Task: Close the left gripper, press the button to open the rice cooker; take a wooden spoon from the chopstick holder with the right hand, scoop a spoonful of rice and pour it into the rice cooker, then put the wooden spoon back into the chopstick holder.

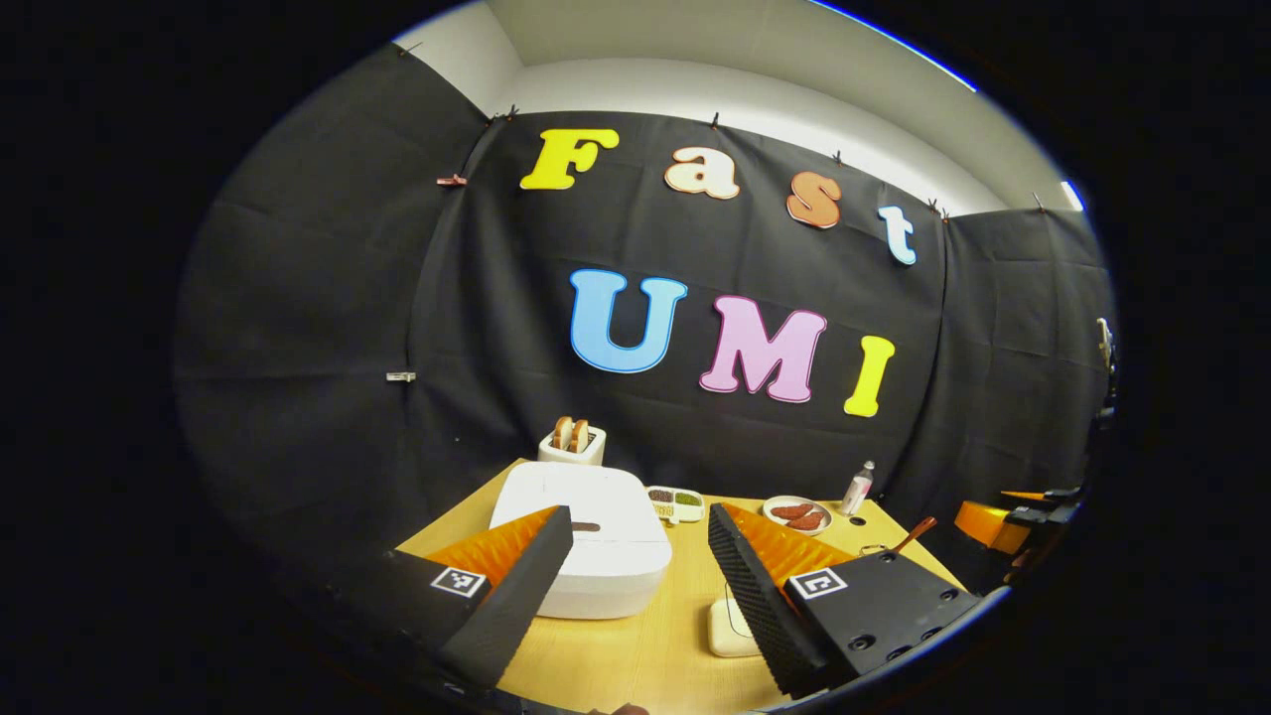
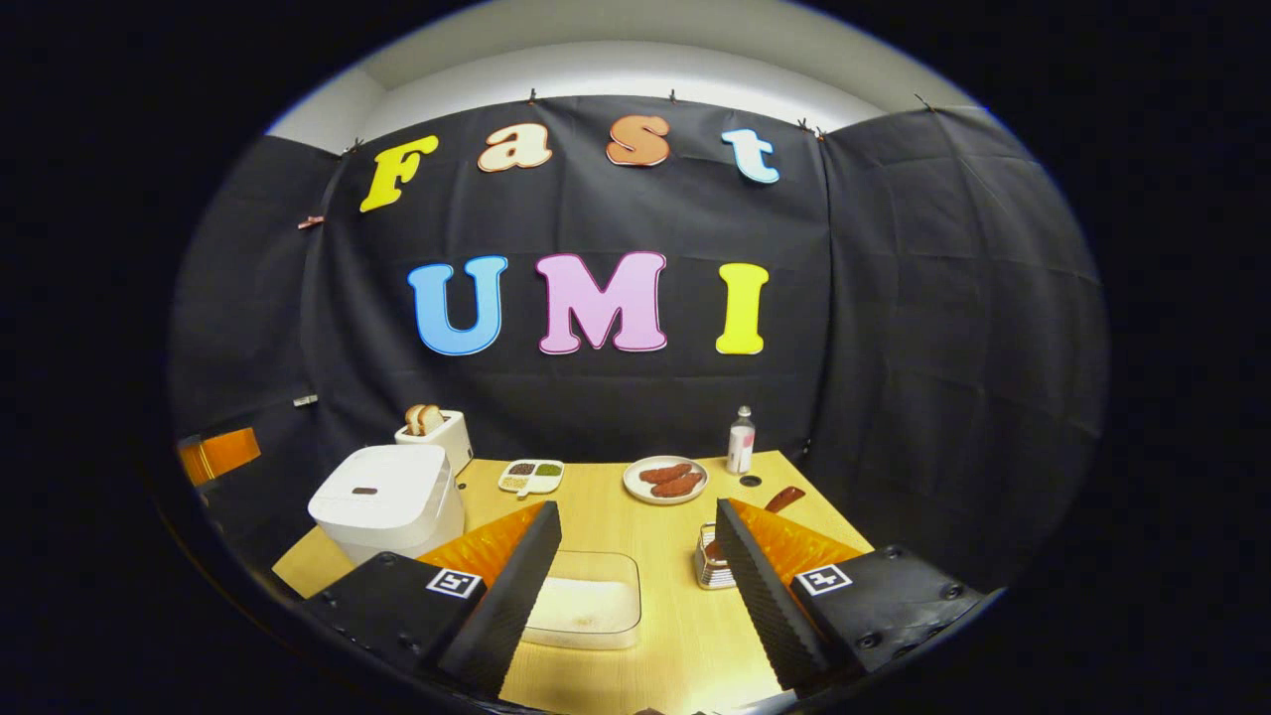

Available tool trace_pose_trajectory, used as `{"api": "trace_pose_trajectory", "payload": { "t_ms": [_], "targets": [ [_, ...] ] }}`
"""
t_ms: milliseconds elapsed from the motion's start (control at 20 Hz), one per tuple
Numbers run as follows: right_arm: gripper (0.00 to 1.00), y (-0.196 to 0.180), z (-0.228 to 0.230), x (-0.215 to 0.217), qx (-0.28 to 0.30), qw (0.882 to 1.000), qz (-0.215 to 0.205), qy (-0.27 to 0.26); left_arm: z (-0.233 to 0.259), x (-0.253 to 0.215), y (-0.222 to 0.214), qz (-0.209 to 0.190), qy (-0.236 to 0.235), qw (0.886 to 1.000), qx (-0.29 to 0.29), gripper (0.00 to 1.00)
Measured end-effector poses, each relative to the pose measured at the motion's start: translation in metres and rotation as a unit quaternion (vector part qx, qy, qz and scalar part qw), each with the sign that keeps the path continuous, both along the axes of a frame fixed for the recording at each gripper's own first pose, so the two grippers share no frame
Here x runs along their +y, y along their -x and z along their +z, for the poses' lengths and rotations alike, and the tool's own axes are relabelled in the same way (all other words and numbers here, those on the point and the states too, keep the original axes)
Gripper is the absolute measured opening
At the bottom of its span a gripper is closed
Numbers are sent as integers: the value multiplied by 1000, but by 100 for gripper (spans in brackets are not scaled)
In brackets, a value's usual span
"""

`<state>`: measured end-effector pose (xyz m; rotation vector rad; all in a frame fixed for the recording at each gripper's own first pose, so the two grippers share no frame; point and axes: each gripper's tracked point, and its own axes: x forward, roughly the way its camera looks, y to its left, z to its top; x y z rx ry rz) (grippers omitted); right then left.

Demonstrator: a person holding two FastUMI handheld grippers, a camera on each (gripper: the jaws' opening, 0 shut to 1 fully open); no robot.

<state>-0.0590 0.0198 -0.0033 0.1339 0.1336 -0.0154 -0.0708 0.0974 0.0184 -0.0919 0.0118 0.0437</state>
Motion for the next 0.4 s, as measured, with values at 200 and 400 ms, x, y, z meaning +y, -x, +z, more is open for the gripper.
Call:
{"api": "trace_pose_trajectory", "payload": {
  "t_ms": [200, 400],
  "targets": [
    [99, 15, 4, -23, -8, 1000, 6, -11, 14, -5, 16, 23, -24, 999, -11, 95],
    [98, 20, 15, -54, -31, 999, 6, 0, 20, -17, 28, 31, -25, 999, -17, 95]
  ]
}}
